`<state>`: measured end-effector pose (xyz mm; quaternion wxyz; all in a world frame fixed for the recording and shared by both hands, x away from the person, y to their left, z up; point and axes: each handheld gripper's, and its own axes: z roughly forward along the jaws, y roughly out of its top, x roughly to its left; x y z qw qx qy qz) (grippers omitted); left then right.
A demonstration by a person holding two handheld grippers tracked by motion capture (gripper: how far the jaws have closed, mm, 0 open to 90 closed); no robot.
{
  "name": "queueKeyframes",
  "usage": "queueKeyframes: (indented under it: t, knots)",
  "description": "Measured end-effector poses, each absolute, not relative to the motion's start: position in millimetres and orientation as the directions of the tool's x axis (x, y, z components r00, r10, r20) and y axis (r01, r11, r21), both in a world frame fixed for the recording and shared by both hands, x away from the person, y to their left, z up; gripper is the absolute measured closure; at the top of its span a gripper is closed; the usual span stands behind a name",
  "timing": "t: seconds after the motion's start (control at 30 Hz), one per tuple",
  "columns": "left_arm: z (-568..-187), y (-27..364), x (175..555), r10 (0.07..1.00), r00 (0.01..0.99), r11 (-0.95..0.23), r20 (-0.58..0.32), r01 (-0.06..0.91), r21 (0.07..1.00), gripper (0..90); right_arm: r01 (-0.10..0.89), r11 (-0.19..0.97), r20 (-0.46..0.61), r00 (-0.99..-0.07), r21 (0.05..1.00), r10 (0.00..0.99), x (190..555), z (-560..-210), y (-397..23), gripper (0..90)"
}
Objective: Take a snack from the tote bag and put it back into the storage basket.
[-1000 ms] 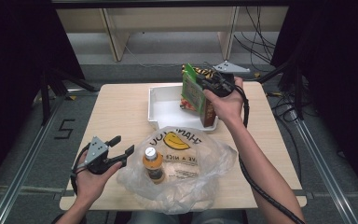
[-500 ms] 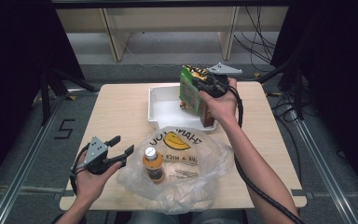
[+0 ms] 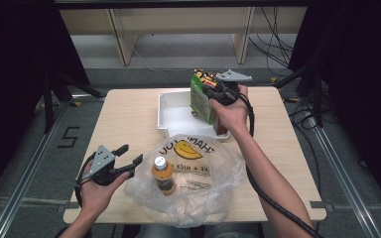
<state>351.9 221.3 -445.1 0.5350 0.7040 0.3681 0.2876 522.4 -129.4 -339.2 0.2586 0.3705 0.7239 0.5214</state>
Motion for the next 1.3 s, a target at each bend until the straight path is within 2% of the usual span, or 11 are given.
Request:
queueKeyframes:
  t: [0.07,0.1,0.23,0.3,0.33,0.6,0.63,1.0,1.13,1.2,1.3]
  knots:
    - [-445,221,352,0.826,0.564,-0.156,0.011,0.211,0.965,35.5,0.309,0.157,0.054,-0.578,0.938,0.814,520,-341,-126,90.0]
    - [-445,221,352,0.825,0.565,-0.158,0.012,0.210,0.965,35.5,0.290,0.183,0.024,-0.589,0.939,0.808,522,-342,-128,90.0]
    - [-445,221,352,0.825,0.565,-0.157,0.011,0.210,0.965,35.5,0.318,0.161,0.054,-0.572,0.934,0.818,523,-345,-126,90.0]
    - [-445,221,352,0.825,0.565,-0.156,0.010,0.211,0.965,35.5,0.300,0.188,0.024,-0.583,0.935,0.812,525,-348,-127,90.0]
    - [-445,221,352,0.825,0.565,-0.157,0.011,0.211,0.965,35.5,0.322,0.170,0.050,-0.575,0.931,0.817,525,-348,-126,90.0]
    - [-445,222,352,0.825,0.565,-0.156,0.010,0.210,0.965,35.5,0.331,0.177,0.047,-0.571,0.927,0.820,527,-355,-123,90.0]
    - [-445,222,352,0.825,0.565,-0.157,0.011,0.211,0.965,35.5,0.304,0.197,0.016,-0.578,0.932,0.816,529,-356,-124,90.0]
    - [-445,221,353,0.824,0.566,-0.158,0.011,0.211,0.965,35.5,0.352,0.186,0.053,-0.570,0.917,0.820,530,-362,-119,90.0]
    - [-445,221,353,0.824,0.566,-0.159,0.012,0.210,0.965,35.5,0.351,0.191,0.044,-0.564,0.917,0.825,531,-365,-119,90.0]
    - [-445,221,353,0.824,0.566,-0.158,0.012,0.210,0.965,35.5,0.320,0.204,0.016,-0.569,0.925,0.822,534,-368,-119,90.0]
    - [-445,222,353,0.823,0.568,-0.165,0.018,0.208,0.964,35.5,0.346,0.199,0.034,-0.564,0.917,0.825,534,-370,-118,90.0]
